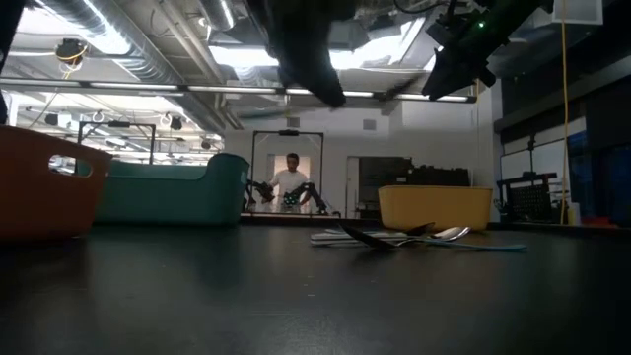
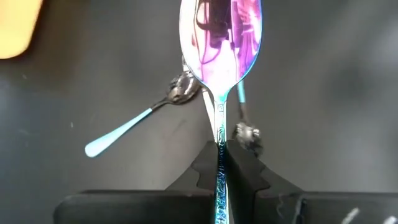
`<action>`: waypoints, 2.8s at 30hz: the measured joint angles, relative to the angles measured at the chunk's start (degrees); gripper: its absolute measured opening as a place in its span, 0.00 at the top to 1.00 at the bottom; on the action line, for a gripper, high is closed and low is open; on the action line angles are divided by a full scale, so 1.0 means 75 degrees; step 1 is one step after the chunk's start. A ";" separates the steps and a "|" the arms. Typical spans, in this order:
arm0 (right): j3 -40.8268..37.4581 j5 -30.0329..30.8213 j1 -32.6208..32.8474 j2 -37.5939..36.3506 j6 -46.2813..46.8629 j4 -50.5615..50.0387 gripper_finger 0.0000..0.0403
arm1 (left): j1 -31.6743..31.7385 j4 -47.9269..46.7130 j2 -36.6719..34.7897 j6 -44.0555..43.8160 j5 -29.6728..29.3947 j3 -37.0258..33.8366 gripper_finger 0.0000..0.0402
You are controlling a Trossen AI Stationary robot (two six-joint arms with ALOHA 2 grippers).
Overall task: Sort silverware by color (type)
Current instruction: Put the violet spoon into the transparent bin
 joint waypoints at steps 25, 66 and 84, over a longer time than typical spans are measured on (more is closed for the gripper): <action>0.0000 -0.0004 0.0000 -0.0002 -0.0001 -0.0432 0.74 | -0.3320 -0.2327 -0.2182 -0.5041 -0.0032 0.0084 0.98; -0.0404 -0.1464 0.1964 0.0003 0.0089 -0.0152 0.74 | -0.7750 -0.2603 -0.2155 -0.9613 -0.0610 -0.3315 0.98; -0.1756 -0.1461 0.4660 0.0009 0.0091 0.1346 0.74 | -0.7744 -0.1694 -0.2155 -0.9622 -0.0383 -0.3841 0.85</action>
